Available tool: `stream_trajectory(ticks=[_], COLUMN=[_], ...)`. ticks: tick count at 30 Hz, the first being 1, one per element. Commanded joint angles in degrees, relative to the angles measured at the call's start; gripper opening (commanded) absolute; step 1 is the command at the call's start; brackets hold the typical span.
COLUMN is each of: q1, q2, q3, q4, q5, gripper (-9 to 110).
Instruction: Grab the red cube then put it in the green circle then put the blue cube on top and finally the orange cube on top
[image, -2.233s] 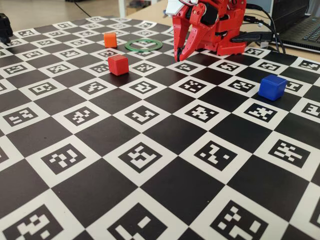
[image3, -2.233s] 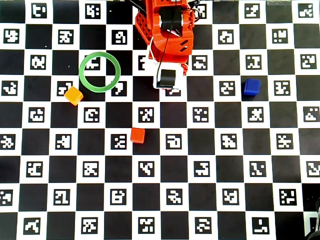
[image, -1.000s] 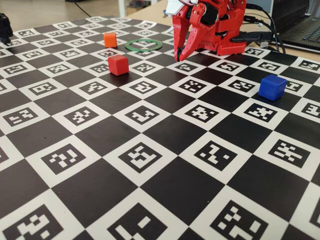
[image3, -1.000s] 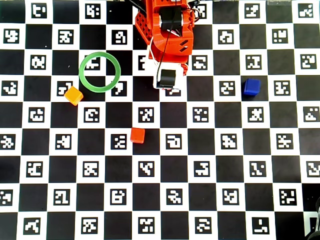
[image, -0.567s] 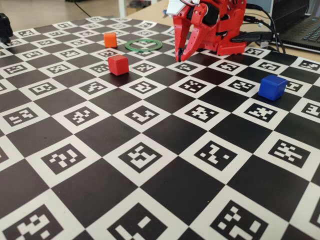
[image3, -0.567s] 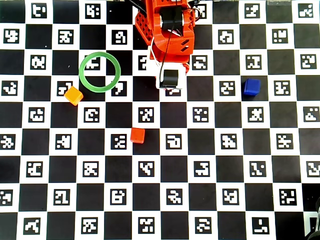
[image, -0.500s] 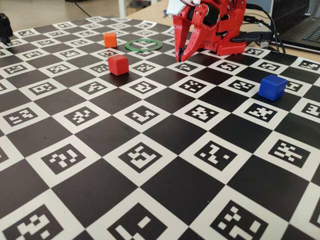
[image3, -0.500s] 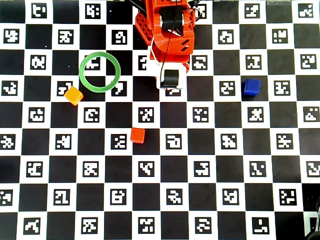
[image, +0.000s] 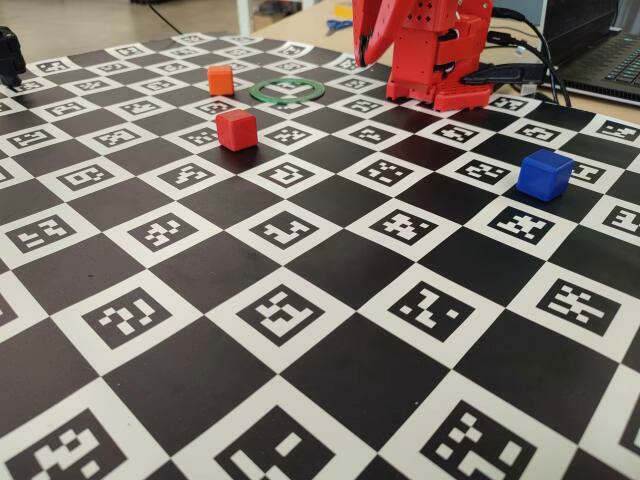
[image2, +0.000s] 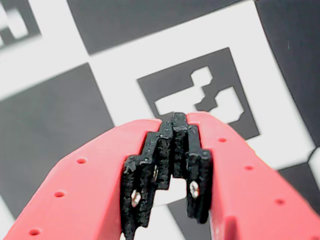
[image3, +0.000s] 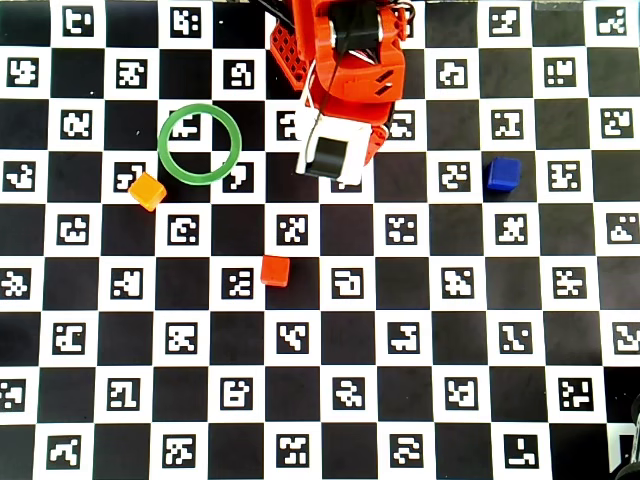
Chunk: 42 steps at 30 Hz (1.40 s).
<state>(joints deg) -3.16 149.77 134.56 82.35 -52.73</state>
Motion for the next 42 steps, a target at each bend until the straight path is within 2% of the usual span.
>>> stream_trajectory(ticks=[1, 5, 14, 22, 29, 42], q1=[1.93, 2.55, 7.21, 15.73, 19.69, 17.75], q2=[-8.26, -15.03, -30.59, -41.66, -46.85, -49.66], q3=[-19.07, -29.36, -44.30, -50.89, -50.71, -37.35], q4=[4.66, 9.67, 12.30, 12.83, 11.60, -2.46], q5=[15.82, 26.10, 37.88, 52.47, 52.73, 51.77], gripper=[-3, 4, 12, 35, 45, 47])
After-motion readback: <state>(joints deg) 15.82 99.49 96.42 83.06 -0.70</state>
